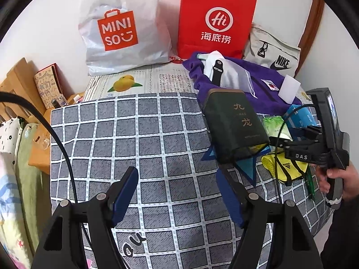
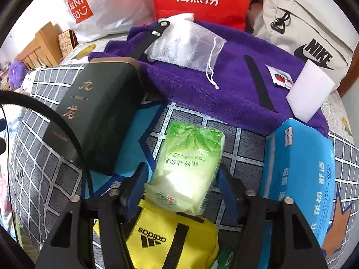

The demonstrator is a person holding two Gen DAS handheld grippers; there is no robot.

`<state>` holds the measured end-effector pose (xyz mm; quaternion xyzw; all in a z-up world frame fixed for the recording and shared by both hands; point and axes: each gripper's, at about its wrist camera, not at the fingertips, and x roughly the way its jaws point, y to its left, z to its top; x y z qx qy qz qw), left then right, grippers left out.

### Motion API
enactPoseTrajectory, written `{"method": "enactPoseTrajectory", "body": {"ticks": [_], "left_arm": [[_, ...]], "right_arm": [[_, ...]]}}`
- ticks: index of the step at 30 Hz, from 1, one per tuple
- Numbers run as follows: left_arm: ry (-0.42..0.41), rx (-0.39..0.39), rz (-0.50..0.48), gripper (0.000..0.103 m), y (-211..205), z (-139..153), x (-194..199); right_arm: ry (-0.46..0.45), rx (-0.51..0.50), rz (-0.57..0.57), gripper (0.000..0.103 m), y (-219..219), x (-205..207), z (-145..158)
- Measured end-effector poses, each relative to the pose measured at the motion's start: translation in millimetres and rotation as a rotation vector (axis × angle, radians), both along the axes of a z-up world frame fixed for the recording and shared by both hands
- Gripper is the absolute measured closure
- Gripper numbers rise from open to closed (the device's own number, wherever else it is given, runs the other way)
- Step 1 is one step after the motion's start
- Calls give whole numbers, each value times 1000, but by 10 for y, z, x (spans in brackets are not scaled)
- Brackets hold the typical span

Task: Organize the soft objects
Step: 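Grasp the light green tissue pack with the right gripper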

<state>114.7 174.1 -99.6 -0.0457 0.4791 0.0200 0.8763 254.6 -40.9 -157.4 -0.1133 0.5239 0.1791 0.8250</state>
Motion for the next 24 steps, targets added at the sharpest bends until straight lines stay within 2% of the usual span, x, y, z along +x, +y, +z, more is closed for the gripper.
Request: {"method": "enactPoseTrajectory", "body": {"ticks": [3,4,6,9,15,19,24], "left_arm": [[10,11,-12,33,-66,-6,18],[12,14,-15,33,-86,-7,16],[16,17,-19,33,-118,-9,6],[21,16,-31,33,-179,-22,-22],[40,-9,-75,33,-426,-106,10],[52,-20,-136,33,-722,-170,52],[39,30,-284,33,-1295,-227,43]], "right_arm": [[20,-2,2,37,55,52,-79],[19,0,5,38,69,60,-107],[7,7,14,49,65,64,-142],[-5,36,5,49,-22,38,-79],[-82,114,15,49,-280,-173,406],[-148,132,5,49,-533,-354,704],[-195,144,-45,49,-921,-576,878]]}}
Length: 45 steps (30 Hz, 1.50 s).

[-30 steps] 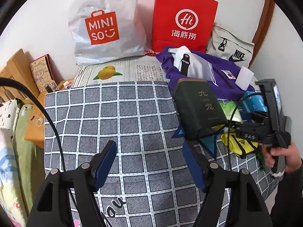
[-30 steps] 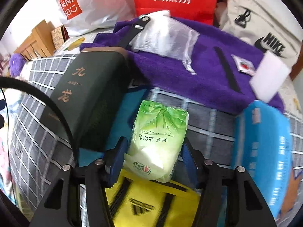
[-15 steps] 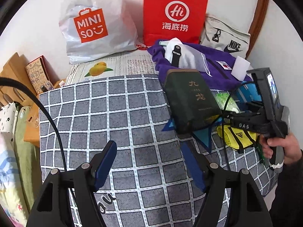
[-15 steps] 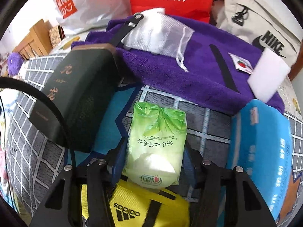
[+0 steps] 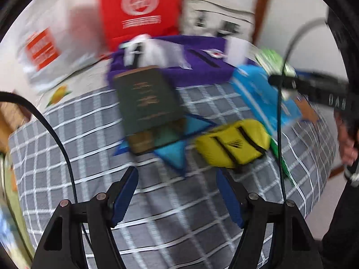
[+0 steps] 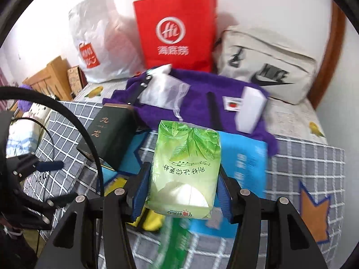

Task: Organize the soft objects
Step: 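Grasp the light green tissue pack with the right gripper, then grasp the yellow adidas pouch with the left gripper while the right gripper holds the green pack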

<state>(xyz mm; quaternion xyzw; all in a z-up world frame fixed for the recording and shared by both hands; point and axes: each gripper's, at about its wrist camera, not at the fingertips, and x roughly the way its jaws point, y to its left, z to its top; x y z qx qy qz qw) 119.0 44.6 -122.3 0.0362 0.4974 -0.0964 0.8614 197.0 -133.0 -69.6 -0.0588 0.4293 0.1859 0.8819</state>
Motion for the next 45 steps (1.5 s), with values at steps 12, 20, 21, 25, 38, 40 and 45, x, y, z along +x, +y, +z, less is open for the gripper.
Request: {"method": "enactPoseTrajectory", "body": {"ticks": [12,20,21,25,38,40,45], "left_arm": [[-85,288,-288,33,-1068,-323,-50],[-56,313,-281,33,-1201,-518,139],[-46,311,-280,33,-1203,-537,154],[-98,301,-307,32,-1185,-563,114],[-135,232,-320,30,-1108,-586,84],[-112,228,-315,30,-1118,-584,125],[-140,236,-392,67,-1178,-549,126]], "right_arm": [[0,12,-158,49,-984,-438,-163],[45,40,-232,49,-1387,-501,-371],[47,46,-234,49,-1407,-499,-382],[50,59,-225,49,-1417,-496,-404],[83,110,-192,49,-1328,-398,-501],[86,111,-190,49,-1319,-392,-512],[94,107,-185,49,-1310,-378,-550]]}}
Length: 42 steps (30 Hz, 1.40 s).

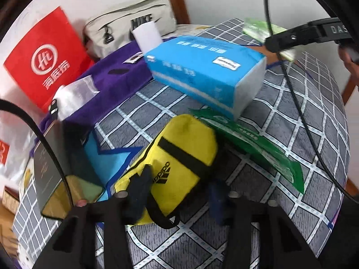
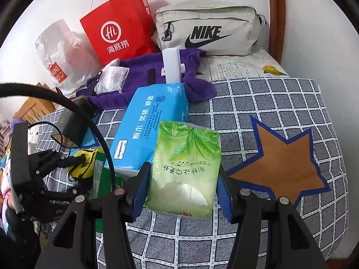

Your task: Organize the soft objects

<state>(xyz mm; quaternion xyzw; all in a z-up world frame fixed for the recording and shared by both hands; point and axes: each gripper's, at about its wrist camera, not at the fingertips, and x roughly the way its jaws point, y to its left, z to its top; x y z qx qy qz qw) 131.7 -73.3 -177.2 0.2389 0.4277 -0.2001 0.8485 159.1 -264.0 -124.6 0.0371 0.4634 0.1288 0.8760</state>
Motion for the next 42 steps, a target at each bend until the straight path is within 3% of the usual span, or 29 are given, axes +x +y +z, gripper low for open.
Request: {"method": "enactPoseTrajectory", "body": {"ticks": [4,7,15,25,42], "left_arm": [[22,-72,0,83,50,151,57],[65,-147,21,85,138,271,142],[84,-221,85,94,318,511,232],[72,-318,174,95,616,788,335],[23,-359,284,95,942,1042,669]], "right_arm": [[8,2,-1,49,-7,9,-28],[6,11,2,49,0,11,-21],[-12,14,30,49,86,40,68],[-41,15,88,49,292,153,258],[-109,13,165,49,624,529,589]]}}
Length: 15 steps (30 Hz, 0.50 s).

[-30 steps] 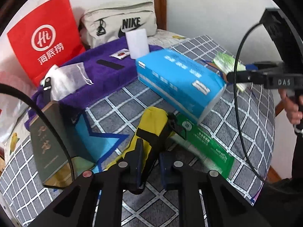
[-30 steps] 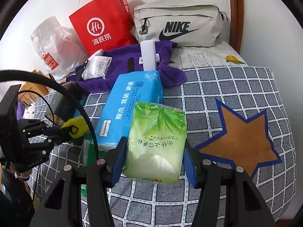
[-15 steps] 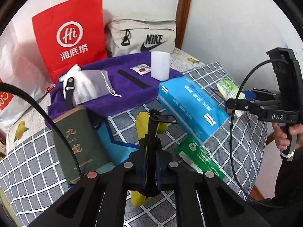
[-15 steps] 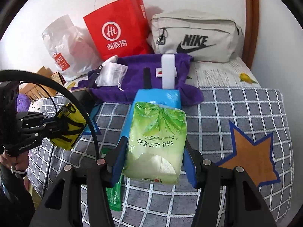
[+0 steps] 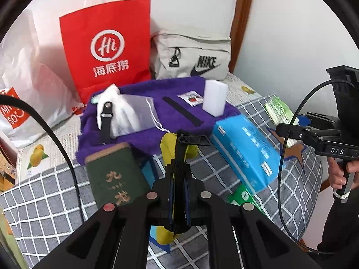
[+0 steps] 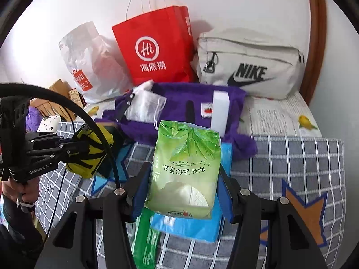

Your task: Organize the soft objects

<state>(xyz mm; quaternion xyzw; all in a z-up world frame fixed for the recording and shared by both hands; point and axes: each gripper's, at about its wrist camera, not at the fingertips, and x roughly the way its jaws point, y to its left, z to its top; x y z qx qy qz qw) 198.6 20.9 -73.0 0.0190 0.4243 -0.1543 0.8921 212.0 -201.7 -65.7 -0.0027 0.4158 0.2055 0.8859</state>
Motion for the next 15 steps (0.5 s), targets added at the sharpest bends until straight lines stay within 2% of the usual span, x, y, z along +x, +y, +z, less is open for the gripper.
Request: {"method": "enactPoseTrajectory", "body": {"ticks": [4,15], "left_arm": [[-33,-37,21,95,104,141,116],[-64,-52,70,95,293,315,653]], "right_arm": [[-28,-5,-4,49,81,248,117],[-41,2,-10,49,321,998,325]]}}
